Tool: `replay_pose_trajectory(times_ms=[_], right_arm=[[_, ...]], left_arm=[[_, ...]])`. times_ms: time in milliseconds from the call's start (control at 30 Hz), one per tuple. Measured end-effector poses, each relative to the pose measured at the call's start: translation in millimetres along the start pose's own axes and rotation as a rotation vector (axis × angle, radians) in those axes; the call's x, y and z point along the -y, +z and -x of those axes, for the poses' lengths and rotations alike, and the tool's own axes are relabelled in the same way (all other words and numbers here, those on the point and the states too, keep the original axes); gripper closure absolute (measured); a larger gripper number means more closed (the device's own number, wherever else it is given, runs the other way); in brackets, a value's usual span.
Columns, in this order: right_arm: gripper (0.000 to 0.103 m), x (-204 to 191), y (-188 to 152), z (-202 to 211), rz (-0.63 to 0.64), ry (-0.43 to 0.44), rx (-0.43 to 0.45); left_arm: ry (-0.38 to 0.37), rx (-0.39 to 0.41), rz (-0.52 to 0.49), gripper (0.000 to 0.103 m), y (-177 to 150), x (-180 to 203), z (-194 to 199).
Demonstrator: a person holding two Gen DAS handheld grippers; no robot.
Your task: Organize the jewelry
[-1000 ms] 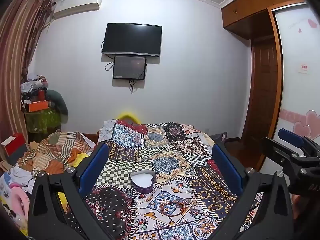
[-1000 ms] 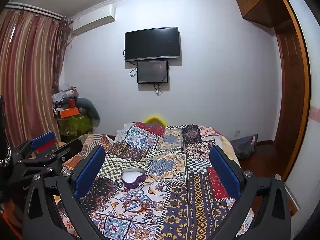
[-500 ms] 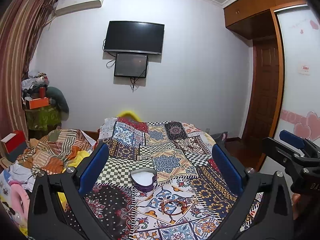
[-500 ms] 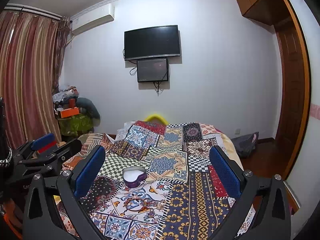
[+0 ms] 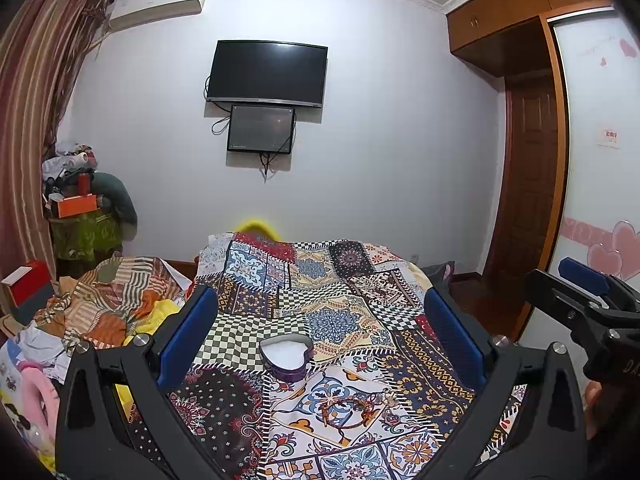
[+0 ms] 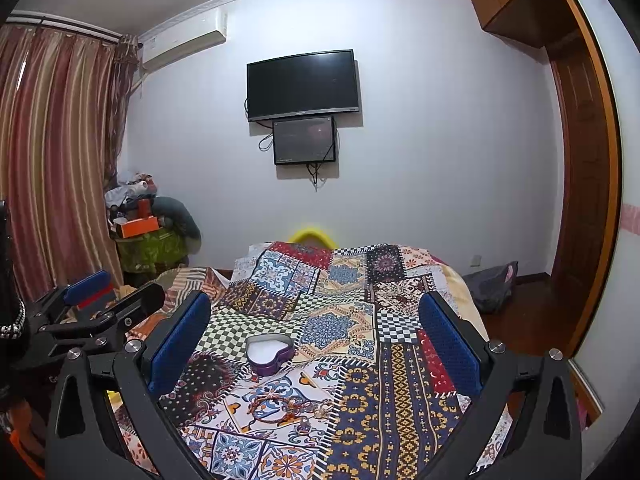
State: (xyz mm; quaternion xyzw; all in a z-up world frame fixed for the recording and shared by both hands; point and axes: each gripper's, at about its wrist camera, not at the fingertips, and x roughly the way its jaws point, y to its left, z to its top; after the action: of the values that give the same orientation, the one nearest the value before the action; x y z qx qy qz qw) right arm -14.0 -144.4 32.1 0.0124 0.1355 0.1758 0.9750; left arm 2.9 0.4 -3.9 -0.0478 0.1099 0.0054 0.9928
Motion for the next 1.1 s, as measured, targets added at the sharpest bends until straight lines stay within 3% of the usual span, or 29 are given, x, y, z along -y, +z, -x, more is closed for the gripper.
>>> replay_pose_trajectory(times_ms=[1100], right_arm=[[0.000,3.3,1.4,-2.2,-0.010,-0.004,-0.011]], left_arm=[[-0.009,-0.015,0.007,0.000,-1.2,0.4,-2.7]])
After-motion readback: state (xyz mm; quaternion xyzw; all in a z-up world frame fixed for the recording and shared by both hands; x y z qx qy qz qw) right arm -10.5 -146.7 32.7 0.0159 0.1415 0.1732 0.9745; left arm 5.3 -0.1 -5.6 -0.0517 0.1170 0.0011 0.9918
